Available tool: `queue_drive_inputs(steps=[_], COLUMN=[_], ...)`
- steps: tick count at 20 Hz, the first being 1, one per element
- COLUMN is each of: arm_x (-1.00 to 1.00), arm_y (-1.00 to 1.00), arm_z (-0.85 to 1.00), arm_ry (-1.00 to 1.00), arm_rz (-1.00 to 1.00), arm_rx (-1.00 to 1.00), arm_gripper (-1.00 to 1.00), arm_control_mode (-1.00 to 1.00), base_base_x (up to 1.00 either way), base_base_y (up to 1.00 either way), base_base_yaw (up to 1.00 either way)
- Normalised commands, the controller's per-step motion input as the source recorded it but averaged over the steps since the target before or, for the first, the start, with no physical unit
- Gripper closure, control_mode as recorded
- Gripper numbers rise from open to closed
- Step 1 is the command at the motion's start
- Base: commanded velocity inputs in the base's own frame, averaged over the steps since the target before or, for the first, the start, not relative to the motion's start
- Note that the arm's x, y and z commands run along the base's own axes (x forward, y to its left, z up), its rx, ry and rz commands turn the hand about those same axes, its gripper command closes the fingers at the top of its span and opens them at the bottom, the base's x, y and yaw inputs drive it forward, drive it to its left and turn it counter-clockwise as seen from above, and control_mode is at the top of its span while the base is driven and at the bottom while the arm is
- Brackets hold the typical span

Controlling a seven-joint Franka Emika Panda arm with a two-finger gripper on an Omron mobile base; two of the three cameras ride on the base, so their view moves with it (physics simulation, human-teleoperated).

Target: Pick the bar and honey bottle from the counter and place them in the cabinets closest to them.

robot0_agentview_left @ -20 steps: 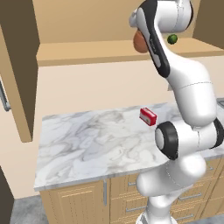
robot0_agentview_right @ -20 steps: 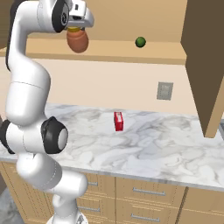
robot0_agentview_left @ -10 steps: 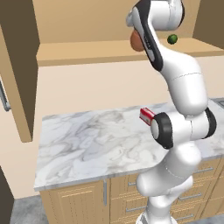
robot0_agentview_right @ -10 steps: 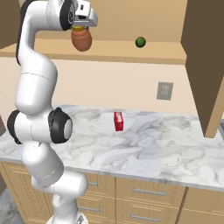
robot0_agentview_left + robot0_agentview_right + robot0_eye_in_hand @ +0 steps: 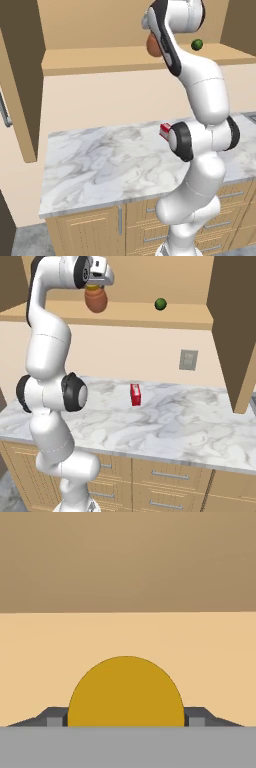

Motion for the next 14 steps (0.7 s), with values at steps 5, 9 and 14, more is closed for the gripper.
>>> queue_drive_inputs(steps=[5, 9, 14], arm_x=[0.22, 0.09, 0.07], arm_y=[0.0, 0.0, 0.0], arm_z=[-0.01, -0.12, -0.12], arm_ry=[0.0, 0.0, 0.0], arm_rz=[0.0, 0.0, 0.0], arm_rx=[0.0, 0.0, 0.0], arm_gripper=[1.0, 1.0, 1.0], arm_control_mode=[-1.0, -1.0, -1.0], base_base_x=[0.0, 0.0, 0.0], base_base_y=[0.0, 0.0, 0.0], base_base_yaw=[0.0, 0.0, 0.0])
